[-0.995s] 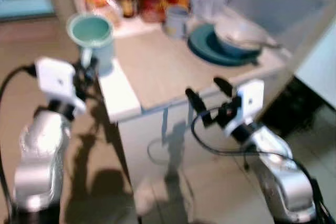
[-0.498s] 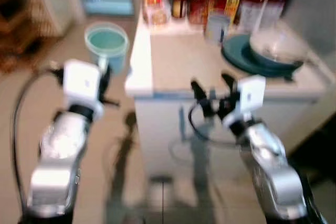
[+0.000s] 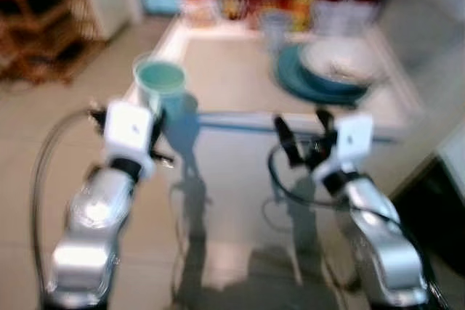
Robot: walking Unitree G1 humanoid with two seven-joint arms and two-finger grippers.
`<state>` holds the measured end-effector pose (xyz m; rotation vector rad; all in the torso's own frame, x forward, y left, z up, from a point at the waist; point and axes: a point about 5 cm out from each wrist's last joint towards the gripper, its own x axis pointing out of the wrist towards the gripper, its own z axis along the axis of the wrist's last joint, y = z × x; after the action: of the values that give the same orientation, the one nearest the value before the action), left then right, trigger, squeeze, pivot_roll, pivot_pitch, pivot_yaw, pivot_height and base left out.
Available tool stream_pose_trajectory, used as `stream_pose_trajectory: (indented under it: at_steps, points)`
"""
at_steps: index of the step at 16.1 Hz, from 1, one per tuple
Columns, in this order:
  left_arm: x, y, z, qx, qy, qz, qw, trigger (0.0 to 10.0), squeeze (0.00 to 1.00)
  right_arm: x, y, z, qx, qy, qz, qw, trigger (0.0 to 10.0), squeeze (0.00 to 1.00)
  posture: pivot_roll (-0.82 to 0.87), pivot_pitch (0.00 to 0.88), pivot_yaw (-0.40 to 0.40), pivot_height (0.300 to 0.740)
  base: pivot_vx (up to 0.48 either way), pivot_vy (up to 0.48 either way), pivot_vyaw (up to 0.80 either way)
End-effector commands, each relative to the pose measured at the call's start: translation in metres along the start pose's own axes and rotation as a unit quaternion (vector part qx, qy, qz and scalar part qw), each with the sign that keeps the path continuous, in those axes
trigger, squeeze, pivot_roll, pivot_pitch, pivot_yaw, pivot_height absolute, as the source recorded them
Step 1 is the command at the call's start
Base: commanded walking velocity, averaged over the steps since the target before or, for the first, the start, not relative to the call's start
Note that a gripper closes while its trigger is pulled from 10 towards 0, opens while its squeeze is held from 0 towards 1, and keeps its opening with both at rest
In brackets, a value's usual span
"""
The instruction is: Setting the table
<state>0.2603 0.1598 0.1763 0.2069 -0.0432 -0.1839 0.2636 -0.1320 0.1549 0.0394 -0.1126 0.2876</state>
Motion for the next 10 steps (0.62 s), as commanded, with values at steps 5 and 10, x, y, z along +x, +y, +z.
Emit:
stream_pose_trajectory:
  at_steps: [5,10]
  points:
    - [0.0016,0.0025,0.0080,0.008,-0.019,0.015,1.000,10.0,0.00,0.0008,0.0039,0.0074,-0.025,-0.032,-0.006,0.999,10.0,0.00,0.03,0.000,0.014,0.740,0.000,-0.480,0.00]
    - [0.0032,0.0029,0.0065,0.006,-0.018,0.029,0.999,10.0,0.00,0.0021,0.0055,0.0085,-0.024,-0.037,0.001,0.999,10.0,0.00,0.03,0.000,0.009,0.740,0.000,-0.480,0.00]
